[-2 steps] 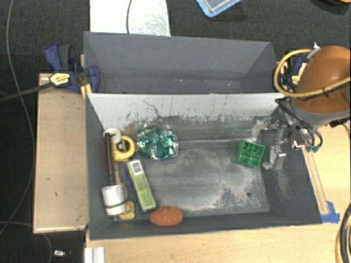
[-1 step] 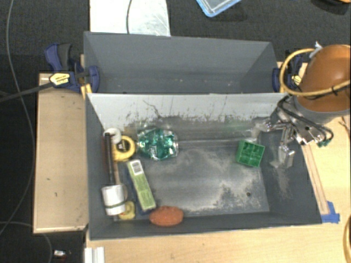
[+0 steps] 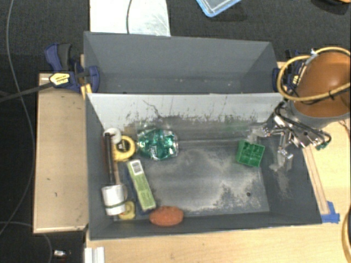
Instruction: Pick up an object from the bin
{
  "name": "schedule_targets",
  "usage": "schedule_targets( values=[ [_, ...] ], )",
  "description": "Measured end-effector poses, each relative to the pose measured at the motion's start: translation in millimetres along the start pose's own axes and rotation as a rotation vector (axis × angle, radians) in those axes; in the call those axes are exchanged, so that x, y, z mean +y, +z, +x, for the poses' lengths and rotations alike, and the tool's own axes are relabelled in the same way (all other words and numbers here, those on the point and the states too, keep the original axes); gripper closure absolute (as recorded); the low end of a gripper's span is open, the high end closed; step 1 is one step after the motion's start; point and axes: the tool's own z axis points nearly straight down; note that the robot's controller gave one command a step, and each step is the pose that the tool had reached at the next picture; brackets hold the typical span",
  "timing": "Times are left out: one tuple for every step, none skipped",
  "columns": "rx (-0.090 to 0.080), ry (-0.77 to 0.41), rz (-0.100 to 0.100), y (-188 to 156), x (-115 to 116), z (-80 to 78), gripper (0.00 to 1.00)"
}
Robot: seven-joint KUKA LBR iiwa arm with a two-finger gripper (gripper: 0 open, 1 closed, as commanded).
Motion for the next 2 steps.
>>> schedule_targets(
  values=[
    [-0.003, -0.015, 0.003, -2, 4, -7.9, 0.0],
    [-0.012, -0.167, 0.007, 70, -16, -7.0, 1.0]
  ],
)
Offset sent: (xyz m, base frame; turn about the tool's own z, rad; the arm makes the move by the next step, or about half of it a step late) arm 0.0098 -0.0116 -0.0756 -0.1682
